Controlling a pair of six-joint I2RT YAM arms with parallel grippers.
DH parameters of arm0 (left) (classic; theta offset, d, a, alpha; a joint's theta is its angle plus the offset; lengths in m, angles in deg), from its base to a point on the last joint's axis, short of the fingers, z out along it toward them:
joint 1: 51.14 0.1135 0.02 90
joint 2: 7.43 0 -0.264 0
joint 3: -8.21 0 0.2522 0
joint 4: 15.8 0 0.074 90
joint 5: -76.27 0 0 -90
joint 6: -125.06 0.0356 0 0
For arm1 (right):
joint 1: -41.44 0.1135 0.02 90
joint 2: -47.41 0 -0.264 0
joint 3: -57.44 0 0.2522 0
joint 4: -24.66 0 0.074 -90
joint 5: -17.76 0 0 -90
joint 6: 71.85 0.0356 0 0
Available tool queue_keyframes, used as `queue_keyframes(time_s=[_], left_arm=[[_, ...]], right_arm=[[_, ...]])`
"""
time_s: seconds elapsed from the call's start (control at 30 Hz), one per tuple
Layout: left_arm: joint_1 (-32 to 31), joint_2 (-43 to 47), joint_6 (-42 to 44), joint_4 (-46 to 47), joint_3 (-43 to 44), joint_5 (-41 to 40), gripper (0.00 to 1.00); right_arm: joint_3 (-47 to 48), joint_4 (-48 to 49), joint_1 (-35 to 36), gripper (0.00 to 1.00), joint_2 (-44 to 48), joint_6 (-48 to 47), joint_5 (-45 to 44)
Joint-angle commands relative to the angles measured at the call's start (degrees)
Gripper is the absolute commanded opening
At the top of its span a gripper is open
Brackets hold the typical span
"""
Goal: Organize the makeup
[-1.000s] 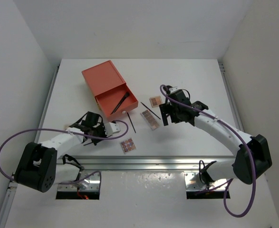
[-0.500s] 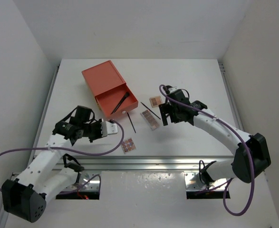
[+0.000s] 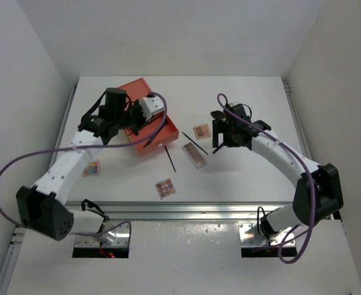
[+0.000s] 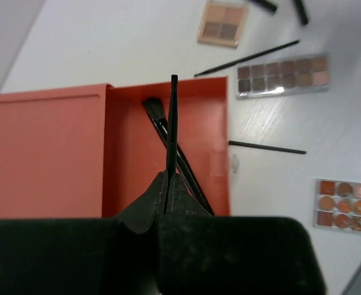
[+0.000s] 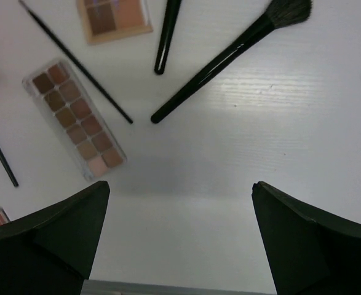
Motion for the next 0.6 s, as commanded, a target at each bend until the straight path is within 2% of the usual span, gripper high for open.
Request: queue_keyframes(time_s=[0.0,0.13,0.17,0.37,0.57], left_arm=[[-0.66,-7.59,-1.3,3.11,1.18,-6.04,0.0],[-1.27,-11.91,-0.77,6.63,1.1,-6.04,0.0],[-1.28,-13.04,-0.77,8.29,1.09,-6.04,0.0],[-1.8,-15.95,-1.29,12.09,-0.93,-9.37,0.01],[-1.8,-16.14,-2.97,11.03,-2.68,-11.66,0.22]], right_arm=[[3.06,3.29,-3.13,1.0,-2.97,8.12,-0.16],[3.67,6.88,-5.14,0.99,-9.38,13.65,-8.06],[3.85,7.07,-5.5,0.95,-10.18,15.75,-8.95],[7.45,9.96,-8.49,0.91,-20.97,22.36,-7.3],[11.4,13.48,-11.3,0.85,-28.45,23.86,-1.06]])
